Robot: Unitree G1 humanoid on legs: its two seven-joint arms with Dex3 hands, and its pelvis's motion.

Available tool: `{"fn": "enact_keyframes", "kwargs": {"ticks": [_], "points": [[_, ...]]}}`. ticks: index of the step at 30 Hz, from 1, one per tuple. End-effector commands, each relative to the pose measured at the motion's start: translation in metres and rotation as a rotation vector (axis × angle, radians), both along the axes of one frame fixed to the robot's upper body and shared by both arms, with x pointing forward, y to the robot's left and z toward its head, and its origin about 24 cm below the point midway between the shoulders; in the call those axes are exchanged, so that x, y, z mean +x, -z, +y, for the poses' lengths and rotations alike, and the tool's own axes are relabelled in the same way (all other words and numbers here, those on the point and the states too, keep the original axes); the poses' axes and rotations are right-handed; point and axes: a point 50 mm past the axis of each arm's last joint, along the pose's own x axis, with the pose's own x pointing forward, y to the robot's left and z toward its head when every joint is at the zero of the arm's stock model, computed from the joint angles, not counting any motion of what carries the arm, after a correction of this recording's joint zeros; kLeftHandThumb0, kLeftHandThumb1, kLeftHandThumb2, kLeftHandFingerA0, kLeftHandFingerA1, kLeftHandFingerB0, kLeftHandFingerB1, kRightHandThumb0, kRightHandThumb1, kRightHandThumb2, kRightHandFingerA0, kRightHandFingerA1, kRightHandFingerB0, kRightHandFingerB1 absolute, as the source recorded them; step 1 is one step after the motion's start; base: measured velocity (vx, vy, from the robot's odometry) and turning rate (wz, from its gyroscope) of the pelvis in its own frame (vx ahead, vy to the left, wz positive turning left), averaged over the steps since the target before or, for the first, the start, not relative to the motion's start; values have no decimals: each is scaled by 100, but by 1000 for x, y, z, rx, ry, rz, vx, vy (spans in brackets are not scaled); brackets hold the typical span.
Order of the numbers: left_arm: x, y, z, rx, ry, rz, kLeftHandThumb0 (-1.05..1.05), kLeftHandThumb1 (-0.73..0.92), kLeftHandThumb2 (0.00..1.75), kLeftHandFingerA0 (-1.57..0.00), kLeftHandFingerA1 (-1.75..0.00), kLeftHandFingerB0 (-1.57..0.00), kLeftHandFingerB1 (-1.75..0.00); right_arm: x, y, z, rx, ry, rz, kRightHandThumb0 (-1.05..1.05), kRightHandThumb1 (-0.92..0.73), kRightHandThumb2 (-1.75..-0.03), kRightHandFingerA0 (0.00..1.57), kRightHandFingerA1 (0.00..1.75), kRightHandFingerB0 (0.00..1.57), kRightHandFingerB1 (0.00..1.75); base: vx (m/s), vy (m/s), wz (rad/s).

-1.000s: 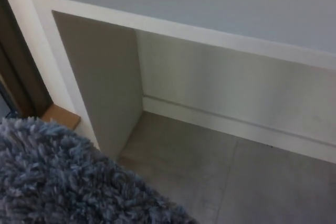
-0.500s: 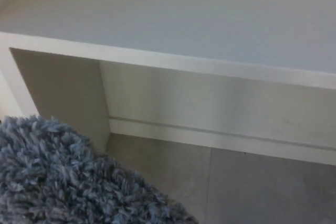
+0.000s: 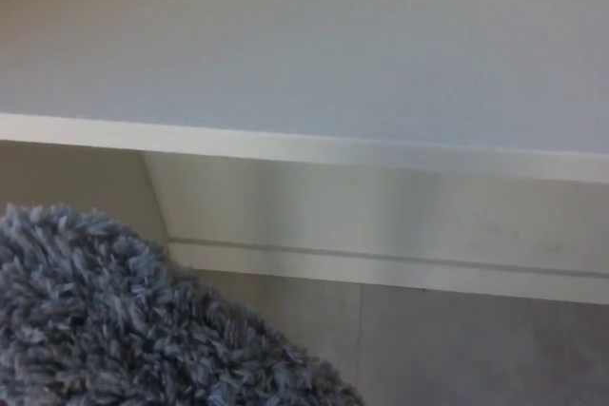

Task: Pick up a grey duster using the right hand and walk towards the window and then clean the window using the duster

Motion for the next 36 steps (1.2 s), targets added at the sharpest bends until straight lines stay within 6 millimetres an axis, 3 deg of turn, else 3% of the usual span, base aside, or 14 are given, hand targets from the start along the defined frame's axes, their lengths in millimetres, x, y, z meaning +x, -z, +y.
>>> {"fn": "enact_keyframes", "kwargs": {"ticks": [1, 12, 13, 14, 15, 17, 21, 26, 27, 36], "points": [[6, -5, 14, 57, -8, -44, 0, 68, 72, -85, -99, -81, -79, -1, -34, 24, 263, -50, -111, -22, -37, -139, 99, 175, 83, 164, 62, 5, -11], [5, -8, 10, 100, 52, -65, 0, 74, 79, -77, -99, -70, -76, 12, -39, 32, 307, -37, -180, -17, -34, -143, 100, 175, 80, 167, 159, 181, -19], [4, -9, 9, 110, 60, -83, -3, 76, 78, -67, -98, -65, -78, 15, -41, 33, 315, -24, -184, -17, -35, -146, 101, 175, 83, 158, 108, 97, -5], [3, -12, 7, 125, 72, -111, -3, 76, 78, -67, -98, -65, -78, 18, -44, 33, 328, -6, -189, -17, -35, -146, 101, 175, 83, 158, 111, 64, -1], [2, -13, 7, 125, 65, -128, -4, 75, 81, -67, -109, -64, -83, 22, -46, 33, 325, 5, -210, -17, -35, -146, 99, 175, 84, 158, 96, 26, 0], [2, -14, 7, 121, 62, -132, -4, 74, 83, -69, -108, -66, -84, 27, -49, 33, 330, 13, -232, -16, -35, -146, 99, 175, 85, 158, 112, -22, 3], [4, -8, 13, 85, 45, -47, -1, 73, 71, -78, -96, -73, -76, 40, -54, 31, 321, 26, -298, -19, -44, -130, 102, 175, 87, 164, 71, -85, 4], [5, -6, 15, 69, 15, -42, -2, 72, 70, -81, -96, -77, -77, 44, -56, 30, 295, 29, -328, -17, -40, -135, 102, 175, 88, 164, 115, -254, 8], [5, -5, 14, 67, -2, -41, 4, 67, 72, -91, -99, -85, -81, 44, -55, 31, 305, 31, -316, -16, -43, -131, 103, 175, 89, 162, 101, -193, -2], [6, -5, 14, 69, 22, -28, -4, 70, 71, -83, -97, -79, -77, 41, -53, 35, 362, 15, -272, -18, -40, -133, 100, 175, 86, 163, 41, 9, -7]]}}
